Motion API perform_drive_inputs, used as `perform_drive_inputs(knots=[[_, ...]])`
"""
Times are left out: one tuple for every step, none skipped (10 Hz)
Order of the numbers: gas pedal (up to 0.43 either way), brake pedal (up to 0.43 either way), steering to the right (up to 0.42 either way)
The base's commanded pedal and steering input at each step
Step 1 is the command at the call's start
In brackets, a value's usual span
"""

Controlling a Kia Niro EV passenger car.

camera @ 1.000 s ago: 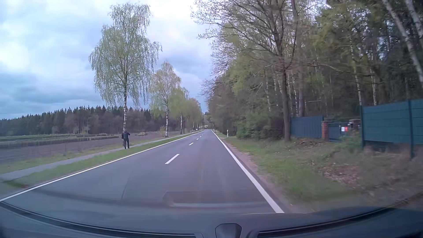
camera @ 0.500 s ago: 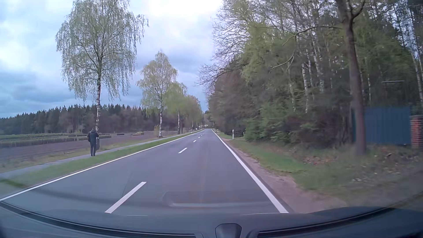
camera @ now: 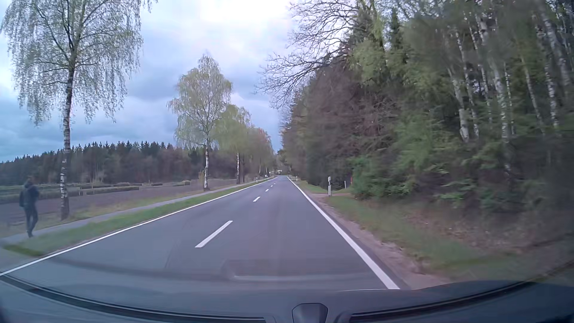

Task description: Follow the waypoints while adhering to traffic rules and regulations

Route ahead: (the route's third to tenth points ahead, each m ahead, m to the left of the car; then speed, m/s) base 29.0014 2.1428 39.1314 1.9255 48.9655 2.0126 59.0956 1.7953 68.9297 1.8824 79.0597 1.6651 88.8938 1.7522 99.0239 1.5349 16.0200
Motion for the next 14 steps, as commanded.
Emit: perform_drive_inputs(knots=[[0.079,0.000,-0.001],[0.079,0.000,0.000],[0.079,0.000,-0.001],[0.079,0.000,-0.001],[0.079,0.000,-0.001],[0.079,0.000,-0.001],[0.079,0.000,-0.001],[0.079,0.000,-0.001],[0.079,0.000,-0.002],[0.079,0.000,-0.003],[0.079,0.000,-0.005],[0.079,0.000,-0.005],[0.079,0.000,-0.004],[0.079,0.000,-0.004]])
